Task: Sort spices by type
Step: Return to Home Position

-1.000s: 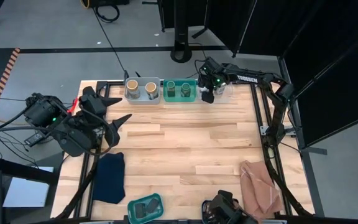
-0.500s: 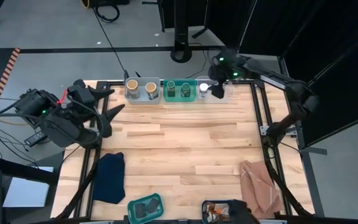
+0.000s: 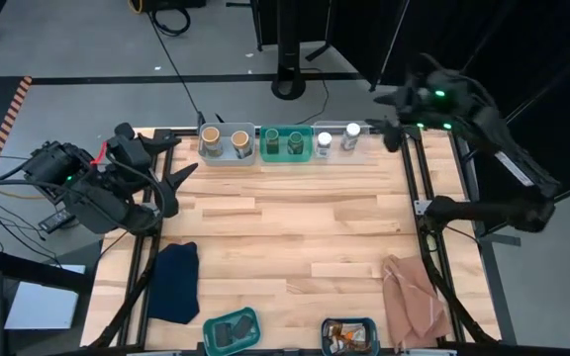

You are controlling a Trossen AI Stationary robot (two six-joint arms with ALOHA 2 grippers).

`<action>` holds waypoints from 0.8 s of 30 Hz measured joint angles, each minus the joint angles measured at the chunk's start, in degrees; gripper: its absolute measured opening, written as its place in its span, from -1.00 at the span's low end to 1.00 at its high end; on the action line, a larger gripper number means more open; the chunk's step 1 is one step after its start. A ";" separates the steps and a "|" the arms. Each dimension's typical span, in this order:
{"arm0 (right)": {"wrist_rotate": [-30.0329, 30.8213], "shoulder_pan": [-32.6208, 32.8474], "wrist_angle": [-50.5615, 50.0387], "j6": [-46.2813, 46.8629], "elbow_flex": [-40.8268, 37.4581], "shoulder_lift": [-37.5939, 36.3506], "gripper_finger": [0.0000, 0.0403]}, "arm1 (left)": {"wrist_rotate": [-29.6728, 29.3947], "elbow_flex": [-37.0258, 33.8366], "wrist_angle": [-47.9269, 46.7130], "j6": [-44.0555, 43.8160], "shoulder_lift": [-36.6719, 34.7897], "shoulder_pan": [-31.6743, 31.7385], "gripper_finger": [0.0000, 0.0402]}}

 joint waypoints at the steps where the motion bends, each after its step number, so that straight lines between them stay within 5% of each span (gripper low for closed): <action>1: 0.67 0.00 -0.46 0.55 0.00 -1.85 0.51 | 0.43 0.00 0.00 0.89 0.00 0.00 0.49; 7: -1.47 0.00 -5.08 5.12 0.02 -10.41 0.51 | -0.80 0.00 0.83 0.98 0.00 0.00 0.49; 13: -15.89 -0.55 -6.28 6.70 -5.84 -15.43 0.49 | -1.87 -0.29 0.53 -1.94 -2.93 -0.85 0.49; 18: -23.14 -2.19 1.67 12.02 -16.63 -19.97 0.51 | -4.70 -5.68 5.34 -2.20 -8.46 -3.21 0.49; 24: -40.64 -4.81 20.90 26.56 -29.68 -25.73 0.51 | -9.58 -20.72 18.35 -2.12 -17.90 -8.26 0.49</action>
